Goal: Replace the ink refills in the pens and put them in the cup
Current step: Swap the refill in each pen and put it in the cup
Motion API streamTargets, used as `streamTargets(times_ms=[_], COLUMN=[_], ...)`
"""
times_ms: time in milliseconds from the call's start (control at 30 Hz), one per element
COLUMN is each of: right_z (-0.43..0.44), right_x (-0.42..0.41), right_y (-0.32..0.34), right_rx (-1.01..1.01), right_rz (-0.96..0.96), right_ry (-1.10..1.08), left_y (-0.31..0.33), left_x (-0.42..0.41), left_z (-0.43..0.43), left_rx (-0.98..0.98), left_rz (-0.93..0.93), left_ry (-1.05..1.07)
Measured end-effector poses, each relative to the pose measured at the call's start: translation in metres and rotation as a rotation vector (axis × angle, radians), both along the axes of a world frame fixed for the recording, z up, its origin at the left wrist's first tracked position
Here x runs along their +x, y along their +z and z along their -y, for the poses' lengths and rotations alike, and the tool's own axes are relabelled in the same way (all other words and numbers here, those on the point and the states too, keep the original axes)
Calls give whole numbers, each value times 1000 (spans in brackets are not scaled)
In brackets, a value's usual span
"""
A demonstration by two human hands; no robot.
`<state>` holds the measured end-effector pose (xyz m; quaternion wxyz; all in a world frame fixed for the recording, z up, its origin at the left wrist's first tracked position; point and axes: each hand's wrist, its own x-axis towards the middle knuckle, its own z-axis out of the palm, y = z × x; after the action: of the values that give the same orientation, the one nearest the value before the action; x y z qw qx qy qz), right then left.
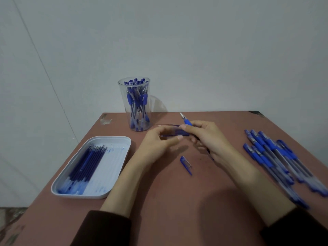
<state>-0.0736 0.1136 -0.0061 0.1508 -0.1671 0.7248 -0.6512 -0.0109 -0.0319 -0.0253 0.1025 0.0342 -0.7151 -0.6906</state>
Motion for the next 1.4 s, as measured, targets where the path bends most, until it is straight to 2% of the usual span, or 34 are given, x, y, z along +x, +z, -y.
streamTargets(times_ms=[100,167,300,400,533,667,800,1067,1233,1400], right_z=[-4,-5,-6,-6,-4,-6,-6,-7,-1,0], right_x=[-5,-7,-7,-7,-8,-8,-6,-5,-1,6], right_y=[0,0,0,-1,-2,-3,-3,-1,-3,0], right_rx=[-13,-14,-12,-23,49,303,533,620,604,586], right_rz=[-11,-7,-2,-37,-254,-628,-806,-850,-827,-777], right_ry=[-91,-121,-126,-129,-122,-143,-193,-172,-100,-93], left_y=[1,2,3,3,3,5,5,8,8,11], left_x=[3,4,8,8,5,2,3,5,6,9], left_z=[5,8,9,10,12,13,16,13,8,6], left_rx=[-391,-607,-783,-718,-614,-472,-415,-416,-402,-343], left_rz=[100,98,109,45,-34,-74,-64,-62,-77,-170], left_ry=[-206,-301,-321,-195,119,289,325,312,249,175])
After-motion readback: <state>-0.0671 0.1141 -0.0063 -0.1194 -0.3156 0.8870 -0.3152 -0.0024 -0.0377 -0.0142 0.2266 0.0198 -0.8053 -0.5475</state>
